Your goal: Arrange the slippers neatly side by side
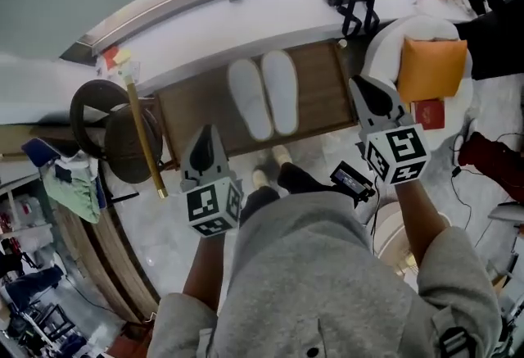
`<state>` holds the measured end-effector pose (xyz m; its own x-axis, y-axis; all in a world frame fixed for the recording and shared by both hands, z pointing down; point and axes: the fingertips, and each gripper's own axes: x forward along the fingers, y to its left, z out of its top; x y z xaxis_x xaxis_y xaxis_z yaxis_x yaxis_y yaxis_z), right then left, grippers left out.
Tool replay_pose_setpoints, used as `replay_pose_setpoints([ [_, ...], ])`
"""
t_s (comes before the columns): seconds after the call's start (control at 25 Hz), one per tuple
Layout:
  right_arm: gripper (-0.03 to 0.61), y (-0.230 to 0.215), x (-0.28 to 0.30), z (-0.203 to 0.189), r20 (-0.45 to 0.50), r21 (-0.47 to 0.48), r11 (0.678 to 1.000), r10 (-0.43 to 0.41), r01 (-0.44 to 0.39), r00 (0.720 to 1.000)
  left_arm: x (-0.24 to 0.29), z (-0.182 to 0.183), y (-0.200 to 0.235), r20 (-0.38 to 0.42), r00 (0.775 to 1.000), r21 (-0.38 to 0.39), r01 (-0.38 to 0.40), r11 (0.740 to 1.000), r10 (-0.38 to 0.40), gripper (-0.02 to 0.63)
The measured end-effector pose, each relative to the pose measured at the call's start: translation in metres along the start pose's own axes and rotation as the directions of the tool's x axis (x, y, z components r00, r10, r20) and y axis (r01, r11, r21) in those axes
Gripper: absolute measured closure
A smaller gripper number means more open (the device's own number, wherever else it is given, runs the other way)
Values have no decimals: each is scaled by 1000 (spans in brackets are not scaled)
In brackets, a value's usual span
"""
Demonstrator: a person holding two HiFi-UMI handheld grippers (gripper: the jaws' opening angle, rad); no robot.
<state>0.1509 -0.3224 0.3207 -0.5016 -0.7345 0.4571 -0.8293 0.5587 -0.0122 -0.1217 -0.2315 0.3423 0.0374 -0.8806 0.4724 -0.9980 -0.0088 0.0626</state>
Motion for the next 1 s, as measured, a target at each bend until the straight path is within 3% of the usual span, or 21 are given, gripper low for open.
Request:
replay_pose_setpoints([
  [0.16,545,18,-30,33,74,42,999,-7,3,997,-33,25,-4,59,998,-35,-1,999,3,588],
  [0.4,545,47,-39,52,131,78,996,28,-39,991,-55,52,-7,125,992,-7,-2,1000,3,588],
  [1.0,545,65,-27,50,123,69,995,68,-77,990,-52,53,-13,129,991,2,16,1000,-16,588],
])
